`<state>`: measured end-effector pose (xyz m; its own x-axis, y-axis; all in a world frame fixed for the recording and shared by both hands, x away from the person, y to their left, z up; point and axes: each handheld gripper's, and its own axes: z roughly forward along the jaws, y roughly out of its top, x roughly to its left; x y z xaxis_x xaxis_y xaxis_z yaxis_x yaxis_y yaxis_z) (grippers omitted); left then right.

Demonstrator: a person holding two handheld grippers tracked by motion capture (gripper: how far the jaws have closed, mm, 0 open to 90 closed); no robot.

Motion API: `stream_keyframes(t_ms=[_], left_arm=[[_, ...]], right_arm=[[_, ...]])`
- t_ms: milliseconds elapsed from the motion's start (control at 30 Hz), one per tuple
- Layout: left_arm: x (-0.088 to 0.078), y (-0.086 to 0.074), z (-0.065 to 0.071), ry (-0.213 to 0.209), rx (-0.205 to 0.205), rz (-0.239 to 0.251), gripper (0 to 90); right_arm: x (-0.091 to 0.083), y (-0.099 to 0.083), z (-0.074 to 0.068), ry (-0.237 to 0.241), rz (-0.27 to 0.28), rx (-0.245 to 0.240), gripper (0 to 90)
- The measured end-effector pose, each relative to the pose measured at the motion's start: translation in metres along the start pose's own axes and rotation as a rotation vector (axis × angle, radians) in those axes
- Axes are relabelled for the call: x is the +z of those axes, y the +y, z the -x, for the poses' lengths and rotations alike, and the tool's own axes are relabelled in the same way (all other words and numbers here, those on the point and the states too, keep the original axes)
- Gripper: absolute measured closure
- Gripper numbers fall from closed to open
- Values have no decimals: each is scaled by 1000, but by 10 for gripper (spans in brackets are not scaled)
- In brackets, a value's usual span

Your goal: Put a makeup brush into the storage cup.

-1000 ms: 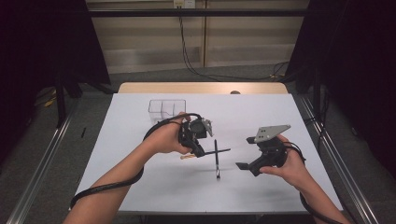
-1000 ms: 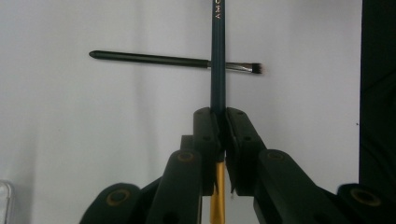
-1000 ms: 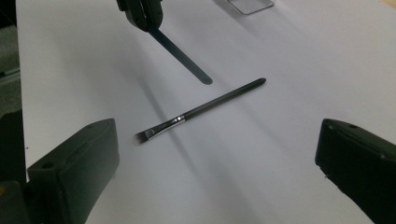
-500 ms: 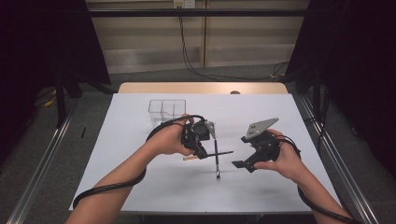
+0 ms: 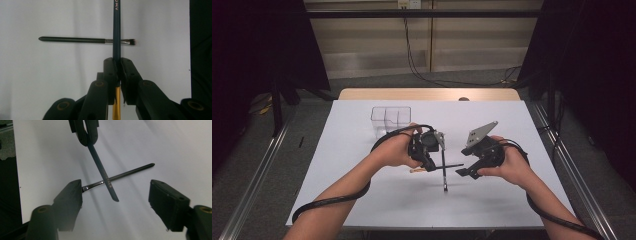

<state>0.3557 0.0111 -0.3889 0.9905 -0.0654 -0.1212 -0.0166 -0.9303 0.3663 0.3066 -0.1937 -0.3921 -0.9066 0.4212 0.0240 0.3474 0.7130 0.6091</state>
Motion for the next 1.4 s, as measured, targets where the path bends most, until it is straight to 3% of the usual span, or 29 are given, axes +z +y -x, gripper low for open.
stream_keyframes(t_ms=[233, 367, 467, 533, 733, 833, 967, 1033, 1167, 1400], left_arm=[[-1, 1, 0, -6, 16, -11, 835], [0, 2, 1, -7, 0, 8, 835], [-2, 4, 0, -12, 43, -17, 835], [-2, 5, 3, -19, 17, 20, 835], [-3, 7, 6, -24, 33, 31, 835], [-4, 7, 5, -30, 45, 30, 835], [-5, 7, 5, -29, 71, 26, 833], [-6, 7, 5, -35, 53, 49, 831], [-11, 6, 3, -42, 53, 63, 831], [-12, 8, 3, -39, 60, 48, 833]], right_arm=[[7, 5, -1, 50, -1, -22, 477], [10, 6, -2, 55, -6, -38, 516], [14, 8, -2, 64, -6, -61, 559], [16, 11, -4, 82, 1, -70, 586], [20, 11, -4, 93, 1, -104, 697], [25, 10, -6, 116, -18, -140, 808], [27, 8, -7, 133, -26, -154, 833], [28, 7, -7, 138, -30, -155, 842], [31, 3, -8, 147, -27, -147, 847], [34, 3, -8, 138, -33, -146, 845]])
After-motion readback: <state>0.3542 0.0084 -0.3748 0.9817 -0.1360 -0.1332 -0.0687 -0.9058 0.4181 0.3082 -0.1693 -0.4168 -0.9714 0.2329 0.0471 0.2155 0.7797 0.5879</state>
